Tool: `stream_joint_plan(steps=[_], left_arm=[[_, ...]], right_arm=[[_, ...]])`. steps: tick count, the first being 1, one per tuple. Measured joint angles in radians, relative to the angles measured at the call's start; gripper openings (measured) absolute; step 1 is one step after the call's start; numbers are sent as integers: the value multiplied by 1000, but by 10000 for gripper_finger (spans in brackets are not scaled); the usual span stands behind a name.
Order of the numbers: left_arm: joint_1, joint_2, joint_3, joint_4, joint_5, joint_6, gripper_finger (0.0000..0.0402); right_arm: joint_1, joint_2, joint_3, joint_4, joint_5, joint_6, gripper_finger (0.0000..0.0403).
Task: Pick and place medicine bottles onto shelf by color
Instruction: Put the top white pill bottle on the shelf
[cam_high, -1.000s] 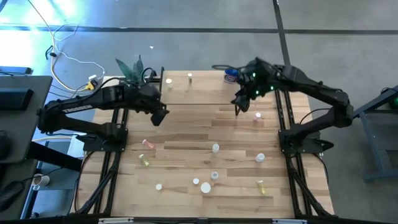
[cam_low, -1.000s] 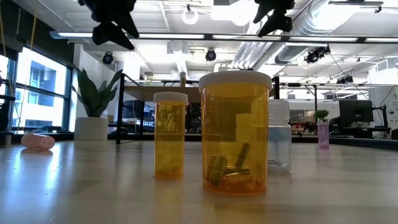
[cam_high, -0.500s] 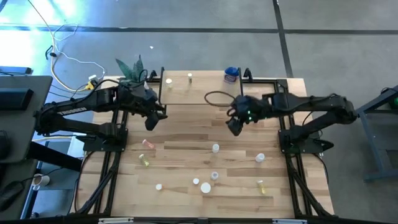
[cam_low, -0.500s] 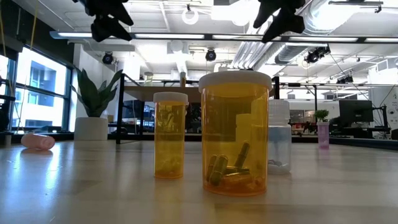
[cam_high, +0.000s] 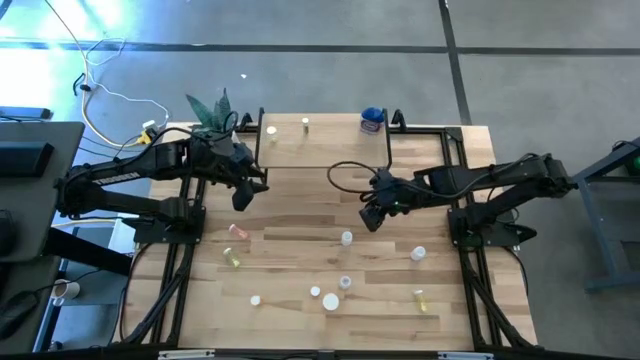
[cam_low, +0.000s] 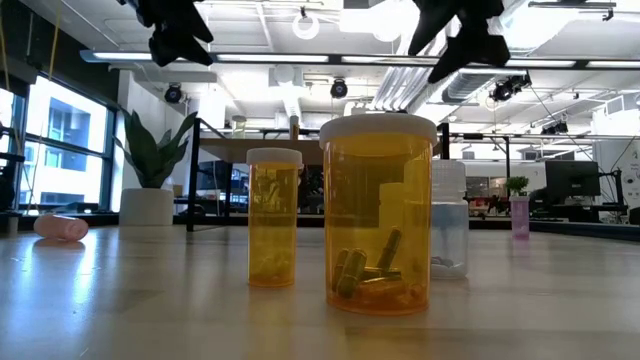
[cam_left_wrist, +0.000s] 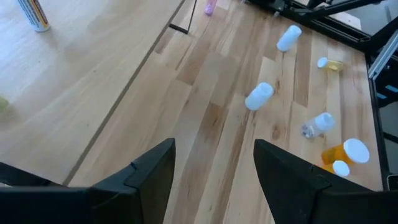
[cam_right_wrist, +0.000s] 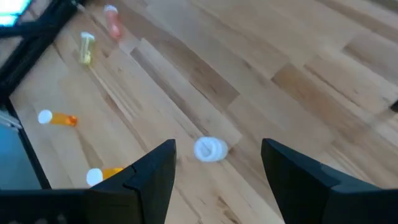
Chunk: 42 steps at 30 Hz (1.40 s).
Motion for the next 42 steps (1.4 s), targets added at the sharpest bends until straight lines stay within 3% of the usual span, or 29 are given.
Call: stream_joint_plan(steps=[22, 42], left_arm=[[-2, 1, 0, -8, -4, 19, 209], [-3, 1, 0, -8, -9, 19, 209]], right_arm=[[97, 237, 0, 108, -5, -466, 226], [94, 427, 0, 218, -6, -464, 226]])
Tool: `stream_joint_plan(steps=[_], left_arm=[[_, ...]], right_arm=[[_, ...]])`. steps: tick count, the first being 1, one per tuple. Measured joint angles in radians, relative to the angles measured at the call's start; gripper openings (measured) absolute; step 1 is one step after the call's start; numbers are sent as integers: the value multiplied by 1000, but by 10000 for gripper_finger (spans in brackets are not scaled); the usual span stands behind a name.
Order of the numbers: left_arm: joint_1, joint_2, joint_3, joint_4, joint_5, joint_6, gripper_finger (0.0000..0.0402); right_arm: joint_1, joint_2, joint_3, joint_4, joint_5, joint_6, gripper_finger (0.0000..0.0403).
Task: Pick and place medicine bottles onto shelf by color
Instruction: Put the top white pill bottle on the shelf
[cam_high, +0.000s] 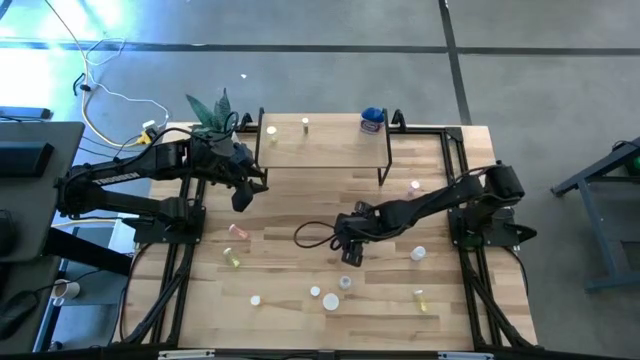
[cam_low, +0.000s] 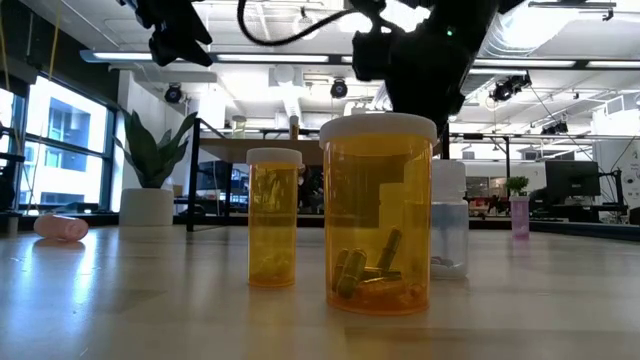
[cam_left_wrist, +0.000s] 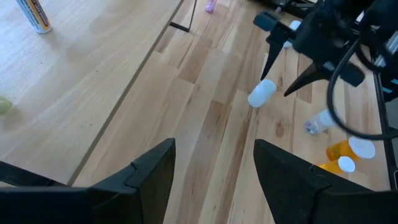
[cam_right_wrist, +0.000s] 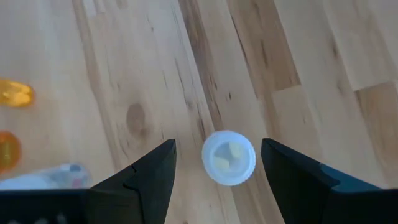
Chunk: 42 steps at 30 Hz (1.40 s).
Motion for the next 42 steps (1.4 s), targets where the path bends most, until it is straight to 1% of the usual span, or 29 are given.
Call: stream_joint_plan(steps=[6, 11, 14, 20, 22, 35, 42], left_arm=[[0, 0, 0, 0, -2, 0, 209], [0, 0, 0, 0, -3, -1, 209], [0, 0, 0, 0, -3, -1, 209], [0, 0, 0, -1, -3, -1, 209], [0, 0, 0, -1, -3, -1, 209], [0, 0, 0, -4, -3, -1, 209], [0, 0, 0, -4, -3, -3, 209]], right_arm=[[0, 59, 0, 6, 0, 20, 226], [-5, 77, 0, 12, 3, 44, 222], [-11, 77, 0, 12, 8, 46, 200], [-20, 77, 0, 14, 0, 73, 130], [-20, 76, 1, 14, -10, 81, 117], [-22, 73, 3, 14, -54, 151, 119], [-28, 72, 69, -14, -63, 139, 118]])
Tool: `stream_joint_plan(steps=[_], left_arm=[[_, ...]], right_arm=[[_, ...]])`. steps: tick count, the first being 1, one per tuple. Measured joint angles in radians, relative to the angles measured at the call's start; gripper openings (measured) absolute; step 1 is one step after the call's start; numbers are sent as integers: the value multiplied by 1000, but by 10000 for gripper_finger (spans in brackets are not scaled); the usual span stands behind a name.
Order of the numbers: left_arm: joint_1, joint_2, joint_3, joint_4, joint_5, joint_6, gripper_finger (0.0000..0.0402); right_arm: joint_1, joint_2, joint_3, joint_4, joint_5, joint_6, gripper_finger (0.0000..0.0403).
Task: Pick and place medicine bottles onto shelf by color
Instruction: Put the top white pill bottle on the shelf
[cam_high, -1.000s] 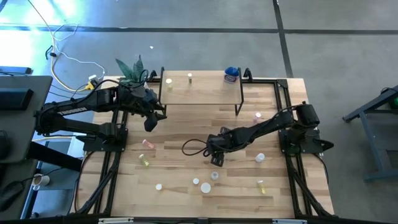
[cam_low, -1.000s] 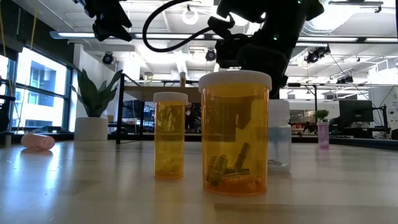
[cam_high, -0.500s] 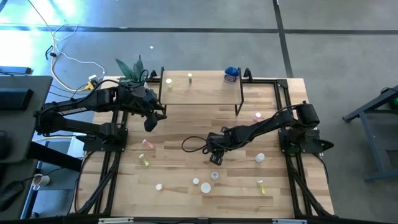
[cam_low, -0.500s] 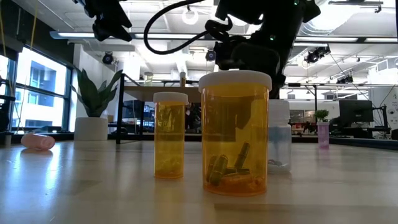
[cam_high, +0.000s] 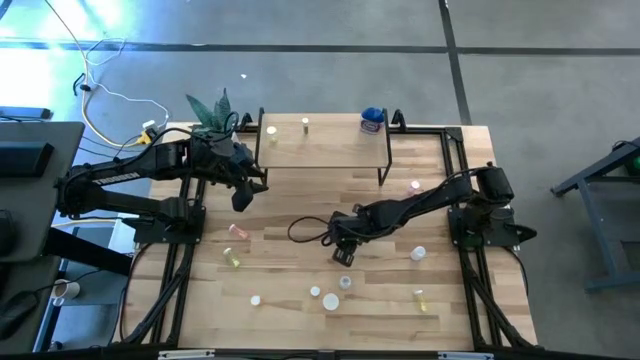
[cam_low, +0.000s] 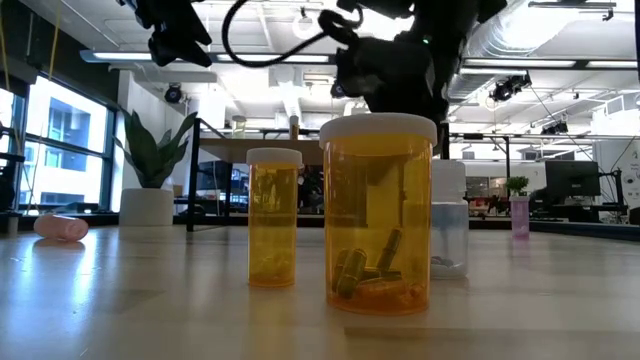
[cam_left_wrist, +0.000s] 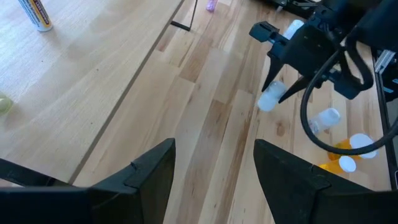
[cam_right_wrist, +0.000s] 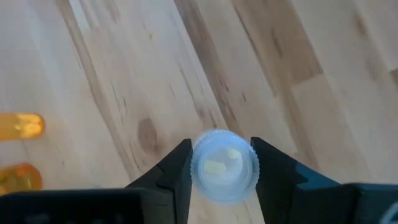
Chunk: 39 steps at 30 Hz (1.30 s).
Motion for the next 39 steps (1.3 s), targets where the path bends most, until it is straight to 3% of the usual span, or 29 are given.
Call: stream_joint_plan(steps=[10, 32, 39], left_arm=[[0, 0, 0, -12, 0, -24, 209], [1, 0, 0, -2, -8, -24, 209], [0, 0, 0, -2, -65, -24, 209]], right_arm=[[-46, 0, 92, -40, 8, -36, 118], [-214, 0, 481, -329, 10, -168, 119], [-284, -1, 601, -402, 10, -236, 119]])
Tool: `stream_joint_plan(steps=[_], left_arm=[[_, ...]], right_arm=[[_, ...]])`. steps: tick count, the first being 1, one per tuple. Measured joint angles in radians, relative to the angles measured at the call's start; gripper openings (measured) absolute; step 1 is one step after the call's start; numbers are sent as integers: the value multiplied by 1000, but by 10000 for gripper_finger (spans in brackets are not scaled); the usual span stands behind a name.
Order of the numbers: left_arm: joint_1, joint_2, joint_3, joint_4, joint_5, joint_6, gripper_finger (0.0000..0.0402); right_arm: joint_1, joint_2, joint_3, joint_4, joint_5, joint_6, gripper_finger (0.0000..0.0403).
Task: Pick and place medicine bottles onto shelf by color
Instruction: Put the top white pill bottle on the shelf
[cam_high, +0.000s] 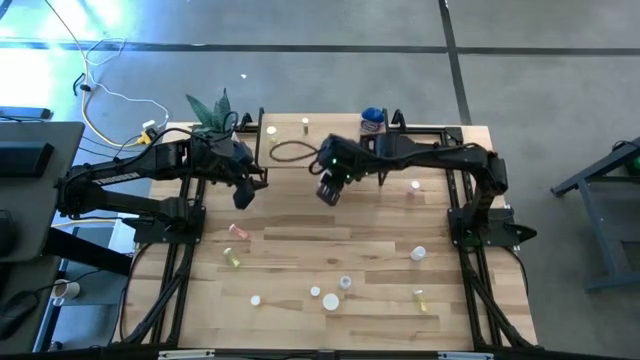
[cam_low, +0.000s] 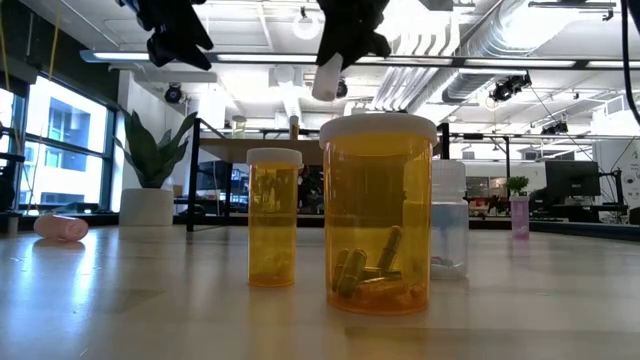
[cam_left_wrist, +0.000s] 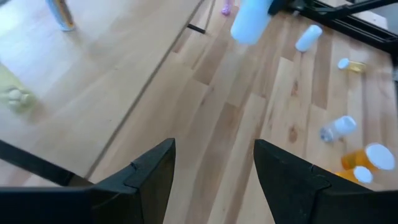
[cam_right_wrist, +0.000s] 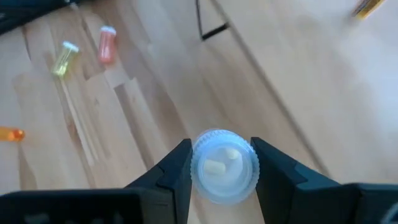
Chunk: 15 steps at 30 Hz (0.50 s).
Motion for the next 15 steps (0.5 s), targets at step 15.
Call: stream_joint_plan(steps=[15], left_arm=[[0, 0, 0, 52, -123, 0, 209]], right_arm=[[-198, 0, 94, 1, 18, -200, 119]])
